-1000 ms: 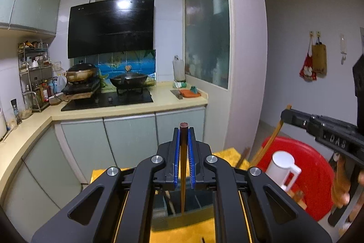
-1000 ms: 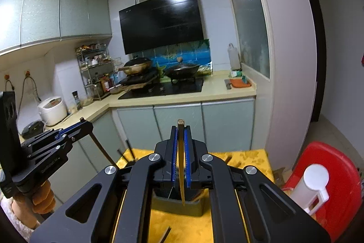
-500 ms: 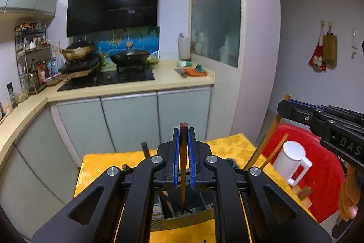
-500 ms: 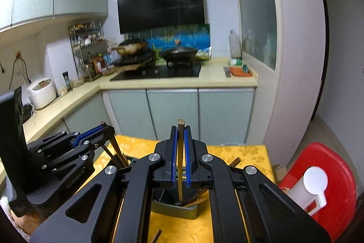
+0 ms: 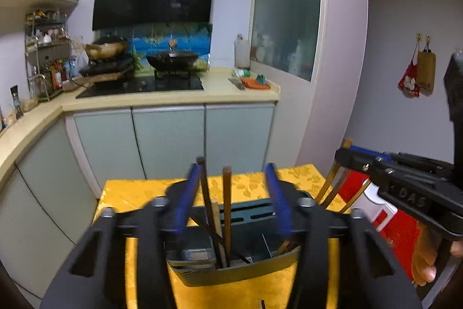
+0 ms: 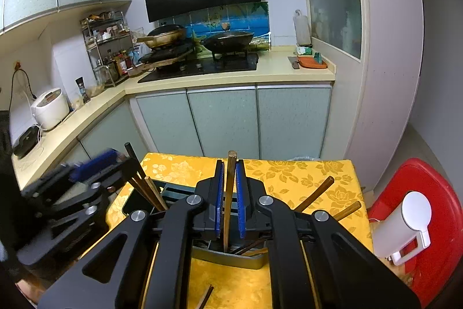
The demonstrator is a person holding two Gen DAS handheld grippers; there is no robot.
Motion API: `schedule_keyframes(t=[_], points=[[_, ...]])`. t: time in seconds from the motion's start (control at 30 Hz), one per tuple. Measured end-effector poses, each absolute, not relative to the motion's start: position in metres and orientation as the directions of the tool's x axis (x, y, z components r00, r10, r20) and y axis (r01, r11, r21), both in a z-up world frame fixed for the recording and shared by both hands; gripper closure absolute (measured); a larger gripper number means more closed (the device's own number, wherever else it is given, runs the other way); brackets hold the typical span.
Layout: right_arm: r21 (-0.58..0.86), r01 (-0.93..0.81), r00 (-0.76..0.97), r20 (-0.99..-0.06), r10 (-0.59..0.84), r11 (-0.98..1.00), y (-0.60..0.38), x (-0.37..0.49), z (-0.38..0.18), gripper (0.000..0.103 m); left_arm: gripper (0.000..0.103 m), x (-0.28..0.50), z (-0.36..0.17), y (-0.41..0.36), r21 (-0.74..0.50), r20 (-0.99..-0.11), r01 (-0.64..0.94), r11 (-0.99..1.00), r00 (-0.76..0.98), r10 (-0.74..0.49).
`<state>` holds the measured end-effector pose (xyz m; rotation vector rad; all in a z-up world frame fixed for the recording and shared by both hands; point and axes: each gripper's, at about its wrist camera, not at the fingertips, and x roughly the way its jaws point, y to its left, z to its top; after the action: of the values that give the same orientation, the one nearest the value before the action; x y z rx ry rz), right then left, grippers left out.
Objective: Organize utensils
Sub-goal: 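Open both tools to release the chopsticks into the holder, then withdraw both tools toward the light wooden and black chopsticks on the cloth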
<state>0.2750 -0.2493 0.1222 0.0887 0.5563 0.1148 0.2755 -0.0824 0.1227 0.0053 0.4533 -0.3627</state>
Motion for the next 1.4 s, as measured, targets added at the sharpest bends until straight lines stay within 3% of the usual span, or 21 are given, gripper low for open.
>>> schedule_keyframes(t=[0.03, 0.1, 0.37, 0.77, 1.03, 1.4], points=[[0.118, -0.070, 0.848, -0.517, 0.121, 0.991, -0.250, 0.274, 0.124, 0.050, 0.042, 0.274, 0.125, -0.080, -0.077, -0.426, 0.344, 0.936, 0.837, -0.343], [0.133, -0.032, 0.871, -0.482, 0.093, 0.991, -0.255, 0.268, 0.127, 0.032, 0.034, 0.271, 0.129, -0.074, -0.093, -0.425, 0.343, 0.935, 0.835, -0.349], [0.108, -0.025, 0.892, -0.446, 0.071, 0.994, -0.263, 0.252, 0.136, 0.032, 0.024, 0.255, 0.132, -0.058, -0.080, -0.403, 0.317, 0.945, 0.857, -0.322], [0.061, -0.008, 0.911, -0.412, 0.033, 0.998, -0.271, 0.197, 0.108, 0.032, 0.022, 0.211, 0.088, -0.041, 0.008, -0.413, 0.307, 0.952, 0.868, -0.276], [-0.015, -0.027, 0.903, -0.430, 0.018, 1.000, -0.255, 0.145, 0.046, 0.032, 0.022, 0.173, 0.022, -0.016, -0.013, -0.483, 0.288, 0.957, 0.836, -0.259], [-0.066, -0.158, 0.821, -0.562, 0.094, 0.985, -0.197, 0.081, -0.057, 0.032, 0.022, 0.123, -0.046, 0.014, -0.059, -0.559, 0.231, 0.971, 0.799, -0.223]])
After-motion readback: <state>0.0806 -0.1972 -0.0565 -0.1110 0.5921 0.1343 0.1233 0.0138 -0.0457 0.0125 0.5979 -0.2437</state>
